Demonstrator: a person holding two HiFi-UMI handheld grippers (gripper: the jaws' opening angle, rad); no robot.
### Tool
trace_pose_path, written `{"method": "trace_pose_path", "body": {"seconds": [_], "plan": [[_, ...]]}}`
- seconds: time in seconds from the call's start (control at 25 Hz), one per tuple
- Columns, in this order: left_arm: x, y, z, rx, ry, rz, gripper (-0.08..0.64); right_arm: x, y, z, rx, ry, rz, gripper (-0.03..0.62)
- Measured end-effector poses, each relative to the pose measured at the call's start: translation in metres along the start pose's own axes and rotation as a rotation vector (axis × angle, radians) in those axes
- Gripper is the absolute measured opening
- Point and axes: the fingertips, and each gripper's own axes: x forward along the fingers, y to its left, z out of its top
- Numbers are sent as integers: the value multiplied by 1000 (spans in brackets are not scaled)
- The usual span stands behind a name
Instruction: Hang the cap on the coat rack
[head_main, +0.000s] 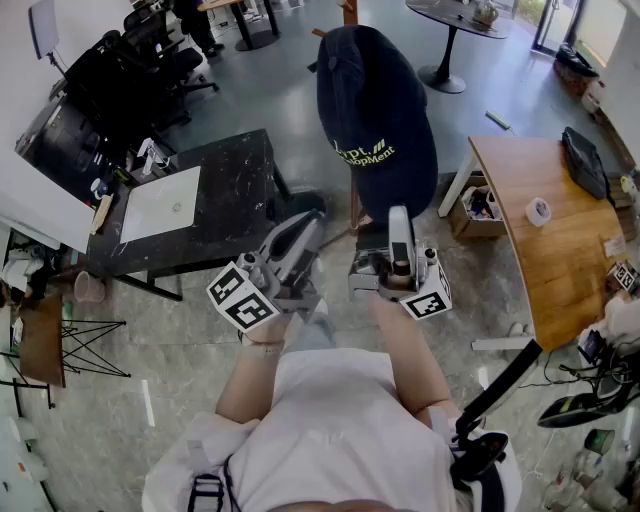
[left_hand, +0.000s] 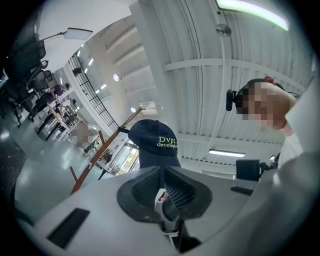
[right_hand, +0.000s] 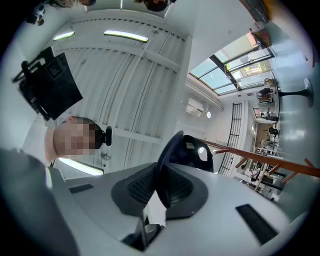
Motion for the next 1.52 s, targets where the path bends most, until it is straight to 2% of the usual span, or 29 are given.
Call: {"method": "trace_pose_path", "body": {"seconds": [0.16,0.48,1.08,1.28,1.52], "plan": [[1,18,-5,-9,-11,3,31,-5,-15,-8,7,14,-8,43],[6,118,21,-41,3,25,31,40,-86,-60,15,30,-4,43],[18,317,124,-15,-55,36,31,158,-245,-195,79,87,15,43],[22,348,149,1,-67,41,31,191,-268,-217,93,89,21,43],[48,348,165,39,-71,17,31,211,-279,-215,112,108,24,43]]}}
